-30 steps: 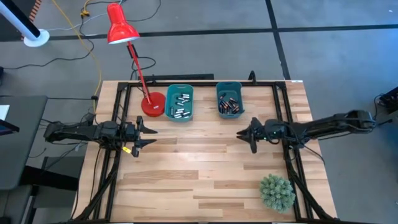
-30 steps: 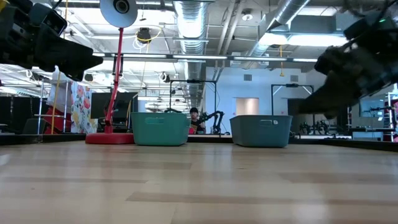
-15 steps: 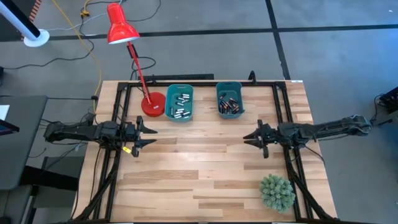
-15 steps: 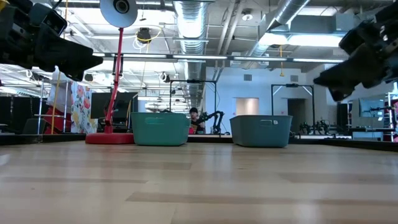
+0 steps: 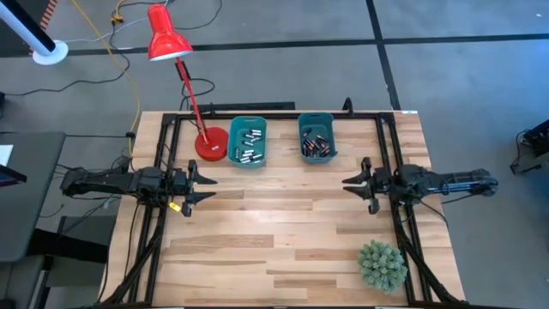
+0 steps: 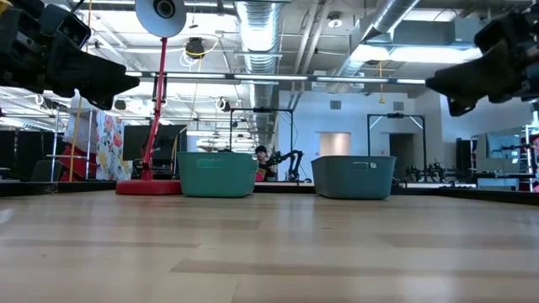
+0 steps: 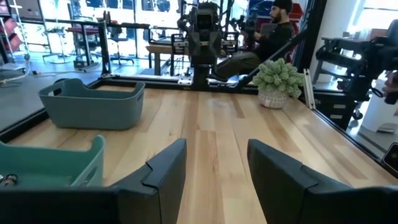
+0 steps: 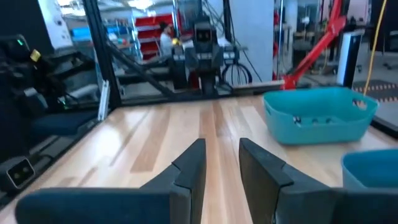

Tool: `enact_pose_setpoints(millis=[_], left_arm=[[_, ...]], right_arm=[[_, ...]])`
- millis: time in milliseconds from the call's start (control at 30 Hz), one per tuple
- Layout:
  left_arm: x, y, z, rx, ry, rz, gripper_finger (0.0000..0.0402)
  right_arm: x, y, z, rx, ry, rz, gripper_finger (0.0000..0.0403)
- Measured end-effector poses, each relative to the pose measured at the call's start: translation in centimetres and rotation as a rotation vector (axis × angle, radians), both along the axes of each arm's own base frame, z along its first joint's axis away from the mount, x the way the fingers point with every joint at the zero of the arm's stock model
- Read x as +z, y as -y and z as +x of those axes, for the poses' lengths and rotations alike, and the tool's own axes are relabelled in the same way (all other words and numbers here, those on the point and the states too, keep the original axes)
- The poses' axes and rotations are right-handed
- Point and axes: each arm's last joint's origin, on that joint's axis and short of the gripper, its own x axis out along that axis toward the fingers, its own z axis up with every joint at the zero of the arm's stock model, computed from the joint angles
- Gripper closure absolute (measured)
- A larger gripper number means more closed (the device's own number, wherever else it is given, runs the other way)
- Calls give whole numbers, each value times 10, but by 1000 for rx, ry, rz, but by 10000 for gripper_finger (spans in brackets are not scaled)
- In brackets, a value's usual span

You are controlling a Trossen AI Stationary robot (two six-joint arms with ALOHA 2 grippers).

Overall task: Sort batteries
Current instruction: Return to Home Position

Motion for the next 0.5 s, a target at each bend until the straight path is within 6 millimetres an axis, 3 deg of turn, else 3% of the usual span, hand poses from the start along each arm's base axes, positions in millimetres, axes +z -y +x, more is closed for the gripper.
enact_pose_setpoints(millis=[500], left_arm=[[0, 0, 0, 0, 0, 0, 235]], right_arm=[[-19, -1, 12, -1, -225, 0, 290]])
